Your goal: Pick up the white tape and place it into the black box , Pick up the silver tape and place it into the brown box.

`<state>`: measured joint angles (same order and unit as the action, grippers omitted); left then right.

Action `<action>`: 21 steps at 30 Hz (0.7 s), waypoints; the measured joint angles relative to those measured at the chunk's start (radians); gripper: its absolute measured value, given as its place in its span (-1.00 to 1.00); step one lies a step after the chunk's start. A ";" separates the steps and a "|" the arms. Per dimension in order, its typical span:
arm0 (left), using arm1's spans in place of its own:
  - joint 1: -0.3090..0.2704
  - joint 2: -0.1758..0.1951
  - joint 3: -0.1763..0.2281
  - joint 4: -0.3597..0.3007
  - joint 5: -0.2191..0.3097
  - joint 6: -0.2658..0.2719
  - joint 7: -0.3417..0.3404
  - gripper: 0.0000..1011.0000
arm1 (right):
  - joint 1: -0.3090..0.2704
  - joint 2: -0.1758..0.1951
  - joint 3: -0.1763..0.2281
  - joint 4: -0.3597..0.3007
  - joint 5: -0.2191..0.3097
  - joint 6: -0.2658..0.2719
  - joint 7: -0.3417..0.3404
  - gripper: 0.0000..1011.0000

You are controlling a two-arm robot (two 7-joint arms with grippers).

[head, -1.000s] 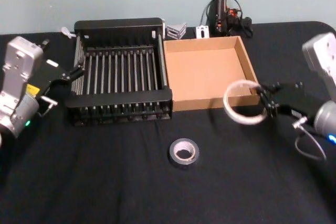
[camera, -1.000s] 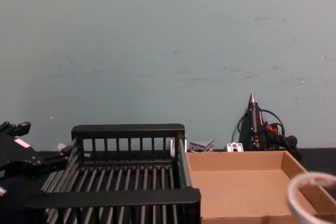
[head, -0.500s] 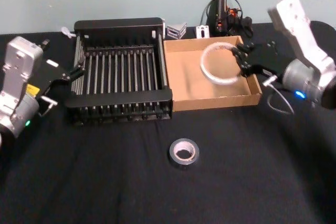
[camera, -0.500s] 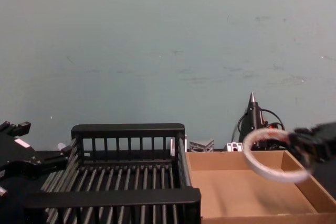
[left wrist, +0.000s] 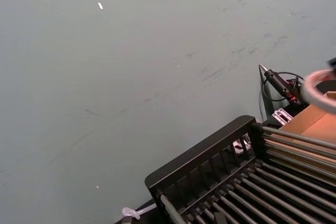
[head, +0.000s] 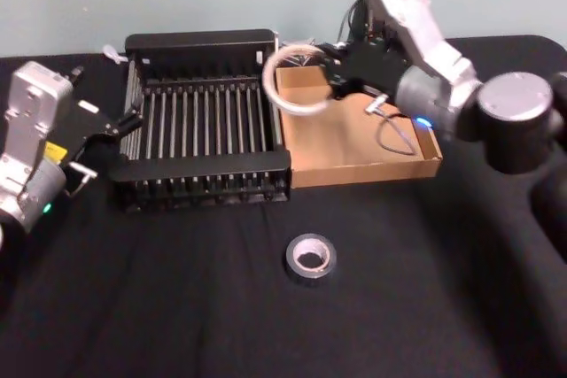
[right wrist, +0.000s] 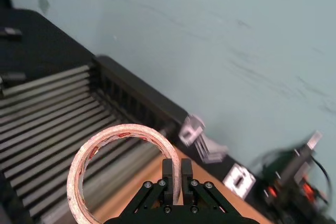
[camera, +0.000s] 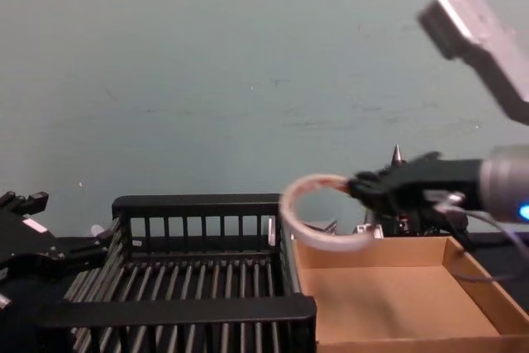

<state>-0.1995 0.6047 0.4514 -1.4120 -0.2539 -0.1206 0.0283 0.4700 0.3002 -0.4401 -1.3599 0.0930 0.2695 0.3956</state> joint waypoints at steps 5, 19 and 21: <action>0.000 0.000 0.000 0.000 0.000 0.000 0.000 0.98 | 0.056 -0.056 -0.025 0.066 -0.012 -0.025 0.000 -0.81; 0.000 0.000 0.000 0.000 0.000 0.000 0.000 0.98 | 0.166 -0.189 -0.085 0.263 -0.048 -0.122 -0.002 -0.81; 0.000 0.000 0.000 0.000 0.000 0.000 0.000 0.98 | 0.176 -0.205 -0.092 0.296 -0.056 -0.140 -0.005 -0.81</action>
<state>-0.1995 0.6047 0.4514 -1.4120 -0.2539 -0.1205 0.0283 0.6456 0.0947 -0.5318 -1.0635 0.0374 0.1294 0.3904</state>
